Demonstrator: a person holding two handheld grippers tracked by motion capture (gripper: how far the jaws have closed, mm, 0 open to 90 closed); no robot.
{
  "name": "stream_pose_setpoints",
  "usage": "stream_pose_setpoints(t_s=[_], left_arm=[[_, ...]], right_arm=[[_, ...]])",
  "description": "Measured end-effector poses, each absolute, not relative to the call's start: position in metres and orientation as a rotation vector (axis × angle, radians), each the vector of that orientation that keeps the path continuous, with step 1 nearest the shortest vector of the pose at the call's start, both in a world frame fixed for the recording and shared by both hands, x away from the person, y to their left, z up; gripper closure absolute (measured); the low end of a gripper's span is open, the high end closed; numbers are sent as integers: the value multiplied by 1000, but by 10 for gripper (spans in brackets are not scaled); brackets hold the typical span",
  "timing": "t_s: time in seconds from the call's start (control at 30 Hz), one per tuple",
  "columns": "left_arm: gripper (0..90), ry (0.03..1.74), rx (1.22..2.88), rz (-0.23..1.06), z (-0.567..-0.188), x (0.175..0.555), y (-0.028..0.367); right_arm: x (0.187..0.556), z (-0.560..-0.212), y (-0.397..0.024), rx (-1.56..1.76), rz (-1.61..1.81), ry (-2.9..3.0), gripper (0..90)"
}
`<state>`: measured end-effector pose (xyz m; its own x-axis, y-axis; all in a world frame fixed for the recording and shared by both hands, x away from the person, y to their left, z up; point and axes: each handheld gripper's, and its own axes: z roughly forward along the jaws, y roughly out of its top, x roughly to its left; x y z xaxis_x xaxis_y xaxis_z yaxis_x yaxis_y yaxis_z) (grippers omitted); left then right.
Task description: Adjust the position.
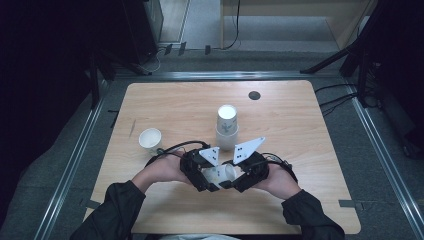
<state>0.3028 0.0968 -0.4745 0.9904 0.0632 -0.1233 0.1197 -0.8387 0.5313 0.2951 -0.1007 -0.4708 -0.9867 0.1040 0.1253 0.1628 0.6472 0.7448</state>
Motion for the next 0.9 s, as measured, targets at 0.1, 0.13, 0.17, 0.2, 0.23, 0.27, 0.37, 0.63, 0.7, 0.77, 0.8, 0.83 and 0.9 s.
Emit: stream_pose_setpoints(t_s=[0.1, 0.13, 0.17, 0.2, 0.23, 0.27, 0.37, 0.63, 0.7, 0.77, 0.8, 0.83, 0.9], left_arm=[[281, 130, 2547, -132, -473, 303, 99], [273, 135, 2537, -132, -473, 304, 99], [264, 149, 2527, -140, -473, 304, 100], [245, 151, 2525, -139, -472, 305, 100], [216, 161, 2514, -141, -472, 305, 101], [178, 169, 2509, -145, -472, 306, 101], [123, 185, 2490, -134, -470, 307, 103], [82, 241, 2415, -81, -461, 307, 112], [78, 261, 2377, -76, -460, 306, 115], [78, 284, 2346, -79, -458, 305, 119], [78, 287, 2333, -72, -457, 304, 121], [78, 299, 2321, -78, -456, 304, 123], [77, 313, 2293, -77, -456, 302, 125]], right_arm=[[296, -469, -101, -238, -1269, -2780, 348], [296, -468, -101, -236, -1271, -2782, 348], [296, -467, -101, -240, -1277, -2779, 348], [296, -466, -102, -245, -1278, -2778, 348], [297, -465, -102, -247, -1285, -2778, 348], [297, -464, -103, -249, -1294, -2780, 348], [298, -462, -106, -261, -1303, -2779, 347], [301, -455, -113, -281, -1366, -2759, 347], [302, -451, -114, -284, -1389, -2745, 347], [303, -448, -114, -279, -1413, -2729, 347], [304, -446, -114, -275, -1429, -2717, 347], [304, -445, -114, -274, -1440, -2707, 347], [305, -443, -113, -266, -1446, -2696, 347]])
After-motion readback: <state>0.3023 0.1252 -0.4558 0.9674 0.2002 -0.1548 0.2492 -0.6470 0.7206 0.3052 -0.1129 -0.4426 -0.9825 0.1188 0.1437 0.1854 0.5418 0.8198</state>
